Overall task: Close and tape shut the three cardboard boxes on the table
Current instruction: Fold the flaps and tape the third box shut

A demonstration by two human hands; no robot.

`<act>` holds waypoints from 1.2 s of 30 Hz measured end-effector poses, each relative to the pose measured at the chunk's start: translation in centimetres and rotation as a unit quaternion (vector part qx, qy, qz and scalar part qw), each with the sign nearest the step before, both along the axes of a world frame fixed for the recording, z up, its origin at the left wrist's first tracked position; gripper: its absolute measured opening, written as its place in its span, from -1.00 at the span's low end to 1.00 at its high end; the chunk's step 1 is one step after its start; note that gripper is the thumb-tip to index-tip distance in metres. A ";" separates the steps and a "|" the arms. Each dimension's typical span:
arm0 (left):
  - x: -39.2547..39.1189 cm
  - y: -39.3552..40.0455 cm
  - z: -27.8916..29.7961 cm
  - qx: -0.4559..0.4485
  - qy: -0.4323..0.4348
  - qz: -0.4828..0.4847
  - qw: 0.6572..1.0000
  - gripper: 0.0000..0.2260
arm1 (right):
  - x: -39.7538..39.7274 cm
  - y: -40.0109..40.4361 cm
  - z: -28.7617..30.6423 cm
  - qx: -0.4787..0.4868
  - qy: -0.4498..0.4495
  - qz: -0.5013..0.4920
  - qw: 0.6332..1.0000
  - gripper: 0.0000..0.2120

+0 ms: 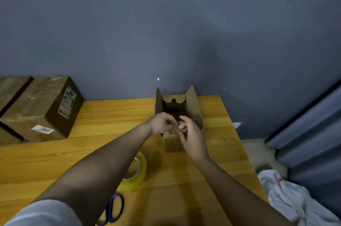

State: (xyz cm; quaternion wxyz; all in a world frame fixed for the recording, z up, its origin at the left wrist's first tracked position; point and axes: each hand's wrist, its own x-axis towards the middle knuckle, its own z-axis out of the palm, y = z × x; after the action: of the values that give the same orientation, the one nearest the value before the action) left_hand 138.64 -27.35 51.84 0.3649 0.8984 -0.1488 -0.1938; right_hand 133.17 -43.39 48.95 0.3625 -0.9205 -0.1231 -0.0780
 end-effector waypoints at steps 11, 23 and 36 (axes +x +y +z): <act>0.4 -0.1 0.3 -0.014 0.068 0.020 0.997 -0.83 | -0.1 0.3 0.0 -0.070 -0.016 -0.005 0.997 -0.54; -0.1 -0.2 1.1 0.013 0.084 -0.005 0.996 -0.74 | -0.1 0.4 0.0 -0.089 -0.008 -0.007 0.996 -0.50; -0.2 -0.7 0.2 0.071 -0.030 0.018 0.997 -0.87 | -0.1 0.6 0.1 -0.095 -0.010 -0.010 0.995 -0.47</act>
State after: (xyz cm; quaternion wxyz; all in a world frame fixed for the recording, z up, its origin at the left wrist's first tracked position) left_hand 138.42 -28.08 52.09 0.2992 0.9299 -0.1294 -0.1706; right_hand 133.09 -42.78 49.03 0.2713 -0.9512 -0.1244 -0.0787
